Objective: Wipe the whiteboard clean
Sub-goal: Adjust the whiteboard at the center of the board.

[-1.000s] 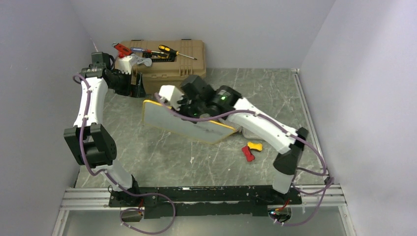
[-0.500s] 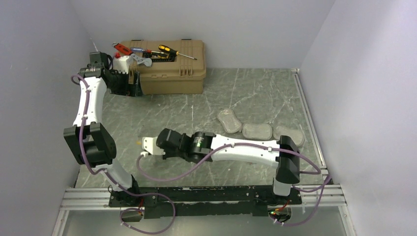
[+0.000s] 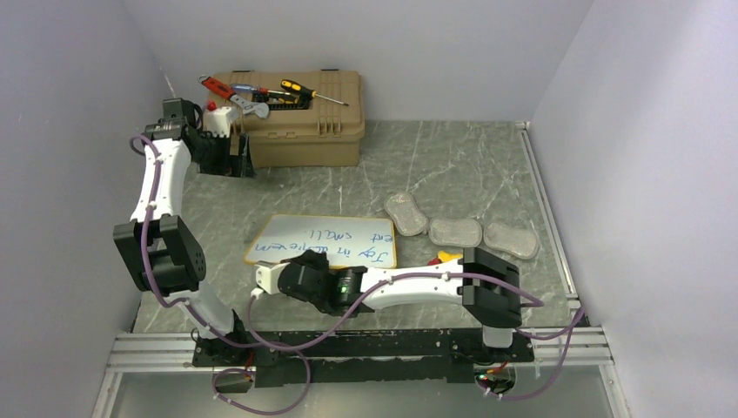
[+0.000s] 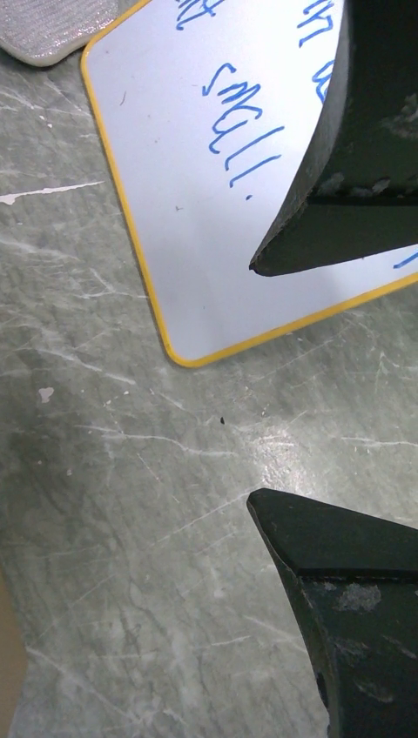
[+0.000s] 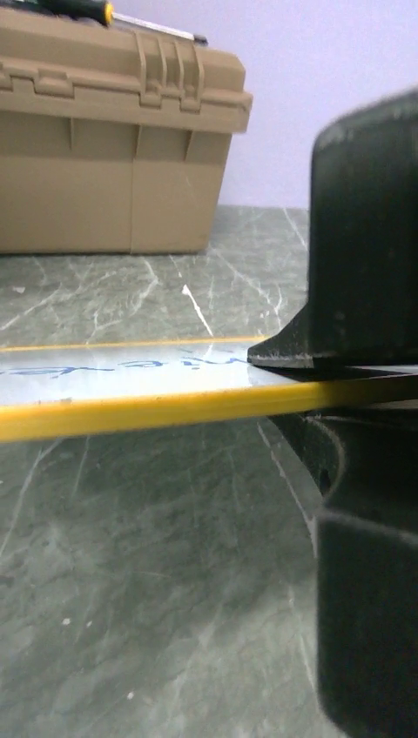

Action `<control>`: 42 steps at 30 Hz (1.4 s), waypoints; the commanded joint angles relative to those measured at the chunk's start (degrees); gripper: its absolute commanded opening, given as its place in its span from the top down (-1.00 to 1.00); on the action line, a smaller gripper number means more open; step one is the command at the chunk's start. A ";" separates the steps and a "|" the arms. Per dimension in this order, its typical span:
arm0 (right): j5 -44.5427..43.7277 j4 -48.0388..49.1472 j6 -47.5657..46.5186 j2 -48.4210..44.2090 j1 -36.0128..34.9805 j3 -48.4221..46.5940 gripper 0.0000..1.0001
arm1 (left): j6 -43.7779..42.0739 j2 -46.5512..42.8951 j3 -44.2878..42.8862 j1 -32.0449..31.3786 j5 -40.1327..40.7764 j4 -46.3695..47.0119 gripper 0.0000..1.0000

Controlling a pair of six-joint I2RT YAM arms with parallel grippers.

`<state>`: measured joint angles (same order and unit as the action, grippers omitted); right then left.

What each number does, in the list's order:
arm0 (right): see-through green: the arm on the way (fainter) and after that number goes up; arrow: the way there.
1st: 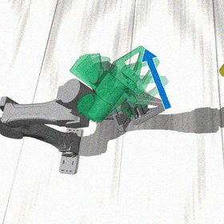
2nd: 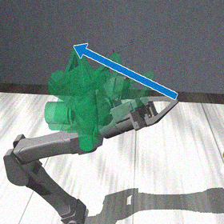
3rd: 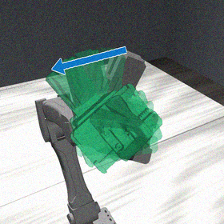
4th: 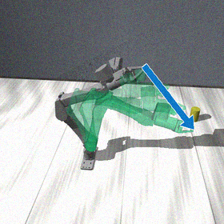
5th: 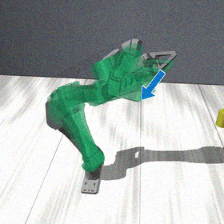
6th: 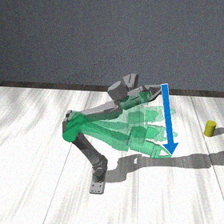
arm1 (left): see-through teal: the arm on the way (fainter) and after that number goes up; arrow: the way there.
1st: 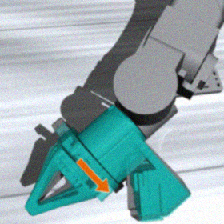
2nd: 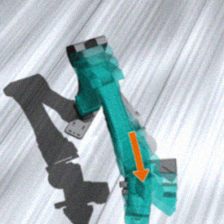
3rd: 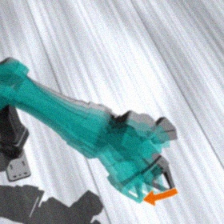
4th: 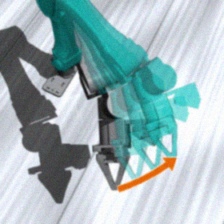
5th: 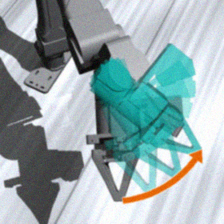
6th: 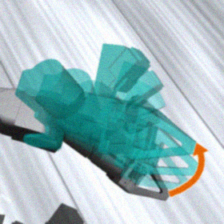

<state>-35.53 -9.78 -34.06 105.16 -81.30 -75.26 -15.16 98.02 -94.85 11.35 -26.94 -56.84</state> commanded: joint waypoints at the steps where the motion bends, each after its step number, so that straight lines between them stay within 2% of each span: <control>1: 22.70 7.38 21.38 3.45 0.53 3.01 0.61 | -0.27 -0.85 1.06 0.03 -1.51 -0.60 -0.98; 3: 23.34 7.49 23.36 3.40 0.44 3.71 0.37 | -0.55 -0.73 1.64 0.04 -2.06 -0.88 -0.98; 8: 24.20 7.80 27.27 1.85 0.35 6.85 -0.07 | -1.30 -0.84 3.60 -0.42 -2.66 -0.89 -0.98; 18: 23.23 5.21 31.10 -0.40 0.35 9.89 -0.16 | -2.34 -0.72 4.94 -0.79 -3.23 -1.12 -0.98; 19: 23.41 4.58 31.46 -0.48 0.35 9.94 -0.33 | -2.48 -0.74 5.12 -0.92 -3.21 -1.16 -0.98; 21: 23.43 3.59 32.39 -0.43 0.35 9.94 -0.91 | -2.72 -0.64 5.48 -1.03 -3.04 -1.33 -0.98; 22: 23.10 3.40 33.05 -0.49 0.35 9.88 -0.98 | -2.83 -0.67 5.65 -1.06 -3.10 -1.33 -0.98; 26: 19.02 2.70 35.29 -2.02 1.24 9.54 -0.99 | -2.88 -0.81 6.08 -1.08 -3.22 -1.26 -0.98; 29: 15.73 -0.68 40.00 -3.52 4.87 6.77 -0.99 | -2.78 -0.95 6.12 -1.10 -2.93 -1.05 -0.98; 36: 20.81 -8.38 53.89 -7.40 25.53 0.63 -0.99 | -1.85 -2.98 8.51 -1.08 0.49 1.70 -0.98; 39: 12.54 -19.08 59.32 -2.44 33.00 -7.63 -0.99 | -1.43 -3.99 9.00 -1.05 3.60 2.65 -0.98; 42: 9.33 -21.95 62.73 -2.96 36.92 -8.28 -0.99 | -1.74 -5.68 11.33 -0.73 6.42 5.25 -0.98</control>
<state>-19.77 -22.39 20.12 102.45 -47.33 -80.93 -16.82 97.25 -85.32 10.41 -24.51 -55.48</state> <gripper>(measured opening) 0.993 0.992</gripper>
